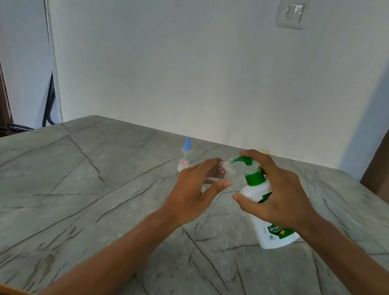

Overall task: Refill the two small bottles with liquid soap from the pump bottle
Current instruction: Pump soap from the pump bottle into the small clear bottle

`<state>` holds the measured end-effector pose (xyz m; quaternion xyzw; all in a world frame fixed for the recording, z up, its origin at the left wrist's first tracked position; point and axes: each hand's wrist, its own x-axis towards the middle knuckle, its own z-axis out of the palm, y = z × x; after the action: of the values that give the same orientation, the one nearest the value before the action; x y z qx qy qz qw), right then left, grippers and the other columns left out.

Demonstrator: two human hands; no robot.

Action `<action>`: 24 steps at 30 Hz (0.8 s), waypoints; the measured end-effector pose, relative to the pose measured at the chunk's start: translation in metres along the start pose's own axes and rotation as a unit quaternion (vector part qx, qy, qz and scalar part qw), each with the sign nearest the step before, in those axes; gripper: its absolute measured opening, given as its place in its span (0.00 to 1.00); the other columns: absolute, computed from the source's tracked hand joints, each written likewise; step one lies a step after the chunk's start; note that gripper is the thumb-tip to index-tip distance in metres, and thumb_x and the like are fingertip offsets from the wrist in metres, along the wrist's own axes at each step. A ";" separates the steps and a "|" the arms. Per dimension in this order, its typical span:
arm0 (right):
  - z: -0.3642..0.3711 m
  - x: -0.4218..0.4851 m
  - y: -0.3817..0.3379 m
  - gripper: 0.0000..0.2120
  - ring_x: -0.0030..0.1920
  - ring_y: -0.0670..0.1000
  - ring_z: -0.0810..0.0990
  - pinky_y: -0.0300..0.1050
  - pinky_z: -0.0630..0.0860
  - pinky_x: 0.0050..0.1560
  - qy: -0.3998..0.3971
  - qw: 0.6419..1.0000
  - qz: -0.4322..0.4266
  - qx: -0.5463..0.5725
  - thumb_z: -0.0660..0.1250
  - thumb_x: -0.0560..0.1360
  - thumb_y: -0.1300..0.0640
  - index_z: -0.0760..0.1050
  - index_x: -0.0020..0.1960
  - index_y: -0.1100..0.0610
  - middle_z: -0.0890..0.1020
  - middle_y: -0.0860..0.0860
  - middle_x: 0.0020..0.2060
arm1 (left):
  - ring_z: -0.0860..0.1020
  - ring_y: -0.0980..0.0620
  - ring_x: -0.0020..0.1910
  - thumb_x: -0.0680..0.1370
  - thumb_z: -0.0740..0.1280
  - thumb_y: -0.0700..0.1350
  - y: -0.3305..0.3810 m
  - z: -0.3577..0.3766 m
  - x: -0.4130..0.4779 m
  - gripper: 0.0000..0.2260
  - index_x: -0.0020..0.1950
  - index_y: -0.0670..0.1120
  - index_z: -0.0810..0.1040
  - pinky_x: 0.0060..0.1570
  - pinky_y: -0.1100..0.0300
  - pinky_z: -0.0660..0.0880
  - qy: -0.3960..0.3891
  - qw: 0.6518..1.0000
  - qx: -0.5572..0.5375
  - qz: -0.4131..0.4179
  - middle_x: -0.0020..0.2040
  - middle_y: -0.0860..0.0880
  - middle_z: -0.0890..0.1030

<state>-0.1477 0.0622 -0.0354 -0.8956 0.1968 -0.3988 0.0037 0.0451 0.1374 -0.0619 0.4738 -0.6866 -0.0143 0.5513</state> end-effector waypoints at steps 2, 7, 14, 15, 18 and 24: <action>-0.001 0.003 -0.001 0.38 0.42 0.44 0.80 0.34 0.77 0.43 -0.004 1.000 0.003 0.025 0.72 0.62 0.34 0.59 0.67 0.35 0.79 0.39 0.50 | 0.79 0.60 0.52 0.76 0.68 0.51 0.001 0.001 0.000 0.19 0.63 0.45 0.74 0.49 0.71 0.75 0.003 1.000 -0.010 -0.013 0.54 0.51 0.81; -0.001 0.009 0.000 0.39 0.45 0.42 0.81 0.34 0.79 0.43 -0.003 0.997 0.011 0.079 0.77 0.58 0.38 0.62 0.63 0.34 0.79 0.37 0.50 | 0.79 0.59 0.51 0.74 0.66 0.56 0.004 0.002 0.000 0.20 0.62 0.46 0.75 0.48 0.70 0.76 0.012 0.999 -0.020 -0.022 0.53 0.52 0.82; -0.001 0.009 -0.001 0.33 0.45 0.40 0.81 0.31 0.77 0.41 0.022 0.995 0.005 0.099 0.76 0.59 0.39 0.67 0.59 0.42 0.79 0.35 0.49 | 0.78 0.61 0.49 0.75 0.65 0.56 0.004 0.002 -0.001 0.20 0.62 0.45 0.75 0.45 0.75 0.73 -0.004 1.000 0.003 0.004 0.52 0.53 0.82; 0.000 0.009 -0.001 0.33 0.44 0.41 0.81 0.32 0.77 0.40 0.019 0.995 0.003 0.096 0.76 0.59 0.39 0.66 0.60 0.41 0.79 0.36 0.49 | 0.79 0.61 0.49 0.75 0.65 0.56 0.004 0.002 -0.001 0.21 0.62 0.45 0.75 0.46 0.73 0.74 -0.005 1.000 0.001 0.001 0.53 0.53 0.82; 0.001 0.006 -0.001 0.36 0.43 0.43 0.80 0.35 0.78 0.41 0.008 0.998 0.000 0.059 0.73 0.62 0.36 0.61 0.65 0.36 0.78 0.37 0.50 | 0.79 0.58 0.51 0.75 0.66 0.56 0.003 0.000 0.000 0.21 0.63 0.46 0.74 0.49 0.68 0.77 0.006 1.000 -0.017 -0.010 0.54 0.52 0.81; 0.005 0.000 -0.002 0.48 0.43 0.45 0.78 0.36 0.76 0.45 -0.010 0.999 0.016 -0.045 0.72 0.60 0.32 0.53 0.73 0.36 0.75 0.37 0.55 | 0.78 0.62 0.49 0.74 0.67 0.55 -0.002 -0.005 0.003 0.21 0.63 0.47 0.74 0.45 0.74 0.74 0.022 1.000 0.004 -0.007 0.53 0.54 0.81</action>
<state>-0.1436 0.0632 -0.0389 -0.8956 0.2288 -0.3805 -0.0289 0.0507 0.1368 -0.0590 0.4805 -0.6714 -0.0052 0.5642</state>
